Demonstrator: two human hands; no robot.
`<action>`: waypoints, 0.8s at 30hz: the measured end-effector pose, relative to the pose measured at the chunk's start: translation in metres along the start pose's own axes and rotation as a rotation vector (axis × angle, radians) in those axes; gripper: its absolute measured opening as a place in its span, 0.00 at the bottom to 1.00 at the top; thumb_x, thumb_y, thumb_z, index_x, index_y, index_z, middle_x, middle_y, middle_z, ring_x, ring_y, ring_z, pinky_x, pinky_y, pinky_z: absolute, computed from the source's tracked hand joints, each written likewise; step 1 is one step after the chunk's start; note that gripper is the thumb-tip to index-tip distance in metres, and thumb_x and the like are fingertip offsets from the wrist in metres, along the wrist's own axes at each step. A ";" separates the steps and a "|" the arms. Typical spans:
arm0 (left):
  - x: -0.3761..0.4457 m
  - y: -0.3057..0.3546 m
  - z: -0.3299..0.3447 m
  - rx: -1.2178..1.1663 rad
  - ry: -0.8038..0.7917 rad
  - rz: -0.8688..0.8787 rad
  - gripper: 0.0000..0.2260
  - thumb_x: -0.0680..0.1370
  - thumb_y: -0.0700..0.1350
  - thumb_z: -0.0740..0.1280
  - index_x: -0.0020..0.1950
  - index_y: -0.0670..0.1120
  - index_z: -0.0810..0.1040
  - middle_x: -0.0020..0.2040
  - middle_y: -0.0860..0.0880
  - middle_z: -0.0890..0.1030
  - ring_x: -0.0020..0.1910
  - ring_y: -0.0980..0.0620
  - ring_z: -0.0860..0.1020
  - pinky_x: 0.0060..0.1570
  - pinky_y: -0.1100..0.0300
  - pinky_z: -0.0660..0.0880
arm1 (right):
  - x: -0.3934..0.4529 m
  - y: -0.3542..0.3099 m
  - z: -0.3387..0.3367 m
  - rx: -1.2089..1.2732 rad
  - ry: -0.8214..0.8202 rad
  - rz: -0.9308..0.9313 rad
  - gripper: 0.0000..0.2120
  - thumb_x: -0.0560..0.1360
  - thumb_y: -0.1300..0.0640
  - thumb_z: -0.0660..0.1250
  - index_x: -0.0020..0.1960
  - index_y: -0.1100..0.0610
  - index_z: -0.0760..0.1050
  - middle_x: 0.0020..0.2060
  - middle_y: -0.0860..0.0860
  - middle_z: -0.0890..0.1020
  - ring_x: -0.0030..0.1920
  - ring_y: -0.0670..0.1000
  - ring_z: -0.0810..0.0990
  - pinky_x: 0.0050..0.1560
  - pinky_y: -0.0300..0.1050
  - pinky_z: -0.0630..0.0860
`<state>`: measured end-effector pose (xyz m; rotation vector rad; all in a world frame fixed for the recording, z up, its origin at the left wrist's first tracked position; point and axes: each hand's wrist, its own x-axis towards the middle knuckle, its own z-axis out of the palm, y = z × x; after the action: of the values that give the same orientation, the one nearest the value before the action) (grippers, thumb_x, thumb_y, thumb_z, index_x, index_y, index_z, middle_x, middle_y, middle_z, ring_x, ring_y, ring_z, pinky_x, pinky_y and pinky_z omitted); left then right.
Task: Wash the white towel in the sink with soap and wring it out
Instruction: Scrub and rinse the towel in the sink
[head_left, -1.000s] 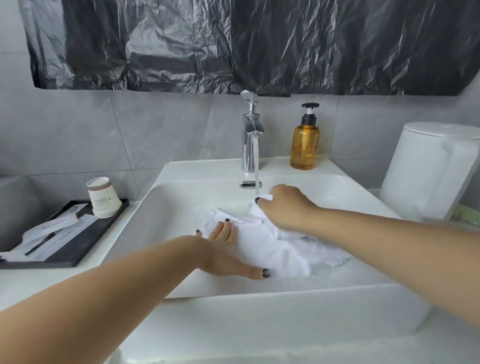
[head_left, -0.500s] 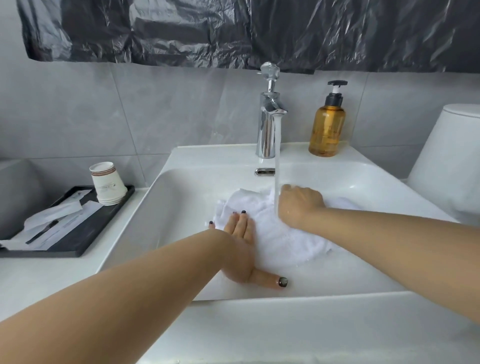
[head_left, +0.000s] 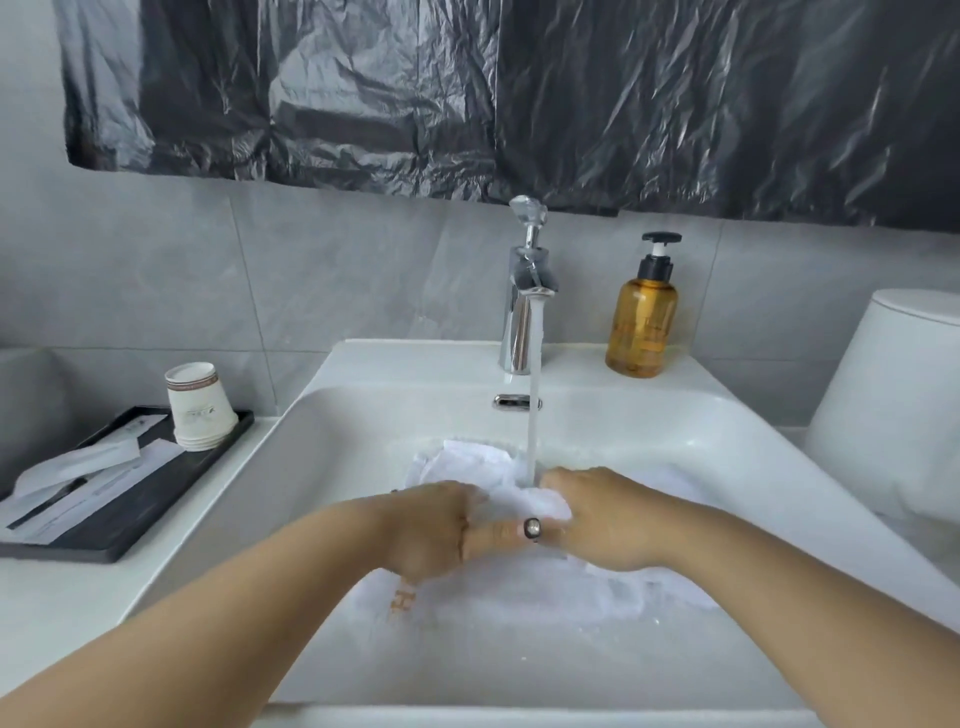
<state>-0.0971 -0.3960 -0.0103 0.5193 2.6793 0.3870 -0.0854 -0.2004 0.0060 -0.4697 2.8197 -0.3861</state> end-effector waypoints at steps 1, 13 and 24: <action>-0.001 0.002 -0.009 -0.090 0.146 0.007 0.22 0.78 0.66 0.62 0.57 0.47 0.72 0.57 0.52 0.76 0.55 0.51 0.78 0.53 0.58 0.74 | 0.000 0.000 -0.004 0.016 -0.005 0.004 0.12 0.78 0.44 0.63 0.57 0.47 0.67 0.51 0.48 0.76 0.48 0.51 0.76 0.42 0.42 0.72; 0.032 0.077 -0.164 0.156 0.984 0.190 0.27 0.81 0.48 0.63 0.77 0.41 0.61 0.77 0.45 0.62 0.76 0.45 0.61 0.74 0.52 0.60 | -0.052 -0.021 0.023 -0.200 0.184 -0.049 0.16 0.80 0.55 0.61 0.65 0.57 0.64 0.62 0.53 0.69 0.64 0.56 0.69 0.49 0.46 0.64; 0.040 0.087 -0.149 0.260 0.981 0.078 0.36 0.73 0.65 0.52 0.65 0.39 0.76 0.64 0.42 0.76 0.64 0.41 0.75 0.62 0.49 0.73 | -0.051 -0.012 0.023 -0.122 0.179 -0.035 0.20 0.80 0.53 0.60 0.70 0.55 0.63 0.66 0.52 0.69 0.67 0.55 0.67 0.65 0.47 0.67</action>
<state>-0.1674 -0.3304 0.1384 0.6187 3.6998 0.3785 -0.0290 -0.1989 -0.0014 -0.5352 3.0253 -0.2766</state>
